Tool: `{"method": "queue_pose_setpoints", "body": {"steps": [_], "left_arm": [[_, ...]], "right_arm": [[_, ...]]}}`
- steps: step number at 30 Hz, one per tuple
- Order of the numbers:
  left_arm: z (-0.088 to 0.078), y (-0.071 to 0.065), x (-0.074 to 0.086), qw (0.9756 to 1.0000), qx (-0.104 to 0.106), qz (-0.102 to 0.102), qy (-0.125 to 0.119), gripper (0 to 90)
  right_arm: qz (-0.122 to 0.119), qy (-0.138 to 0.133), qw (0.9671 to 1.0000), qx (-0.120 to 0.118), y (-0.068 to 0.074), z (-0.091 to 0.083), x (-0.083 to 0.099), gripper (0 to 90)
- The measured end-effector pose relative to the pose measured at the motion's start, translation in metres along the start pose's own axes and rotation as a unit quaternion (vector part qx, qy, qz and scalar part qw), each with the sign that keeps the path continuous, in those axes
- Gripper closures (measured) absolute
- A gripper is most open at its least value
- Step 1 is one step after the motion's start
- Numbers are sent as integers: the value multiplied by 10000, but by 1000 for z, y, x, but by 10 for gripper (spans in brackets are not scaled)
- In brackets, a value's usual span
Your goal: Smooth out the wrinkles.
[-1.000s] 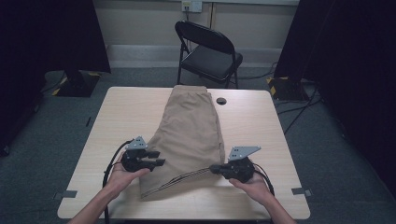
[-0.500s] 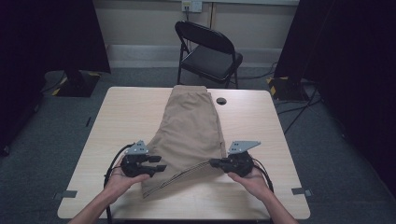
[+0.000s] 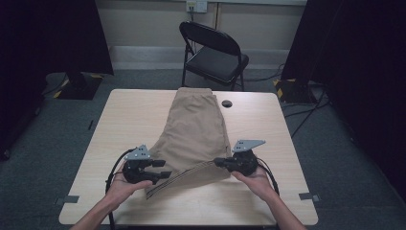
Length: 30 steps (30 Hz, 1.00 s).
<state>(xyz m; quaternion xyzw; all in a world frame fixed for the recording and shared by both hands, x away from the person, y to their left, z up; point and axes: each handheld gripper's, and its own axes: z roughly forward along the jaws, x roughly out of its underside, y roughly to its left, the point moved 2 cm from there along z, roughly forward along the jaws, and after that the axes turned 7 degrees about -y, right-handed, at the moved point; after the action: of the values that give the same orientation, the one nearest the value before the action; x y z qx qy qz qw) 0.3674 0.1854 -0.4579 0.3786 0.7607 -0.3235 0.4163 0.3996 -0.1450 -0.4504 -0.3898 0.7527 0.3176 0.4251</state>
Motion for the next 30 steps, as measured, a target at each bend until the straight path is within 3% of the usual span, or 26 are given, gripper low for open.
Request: {"method": "queue_pose_setpoints", "body": {"steps": [2, 4, 10, 16, 20, 25, 30], "left_arm": [[2, -4, 1, 9998, 139, 146, 66, 396], [2, -7, 1, 9995, 256, 143, 115, 375], [2, -9, 11, 9988, 408, -14, 287, 323], [4, -15, 16, 9978, 242, 265, 560, 335], [-4, -10, 26, 9974, 183, 135, 687, 377], [-14, -1, 33, 9971, -83, 105, 745, 452], [-17, 9, 33, 9970, -314, 14, 710, 613]], "right_arm": [[-4, -1, 10000, 7, -1, 2, -2, 892], [-6, -24, 10000, 6, -1, 5, -3, 892], [-4, -2, 10000, 67, -3, 5, -3, 892], [55, -31, 9999, 121, -6, 6, -2, 892], [129, -69, 9997, 184, -9, 4, -1, 892], [165, -23, 9996, 248, -12, 5, 1, 892], [155, -5, 9996, 242, -11, 4, 2, 892]]}}
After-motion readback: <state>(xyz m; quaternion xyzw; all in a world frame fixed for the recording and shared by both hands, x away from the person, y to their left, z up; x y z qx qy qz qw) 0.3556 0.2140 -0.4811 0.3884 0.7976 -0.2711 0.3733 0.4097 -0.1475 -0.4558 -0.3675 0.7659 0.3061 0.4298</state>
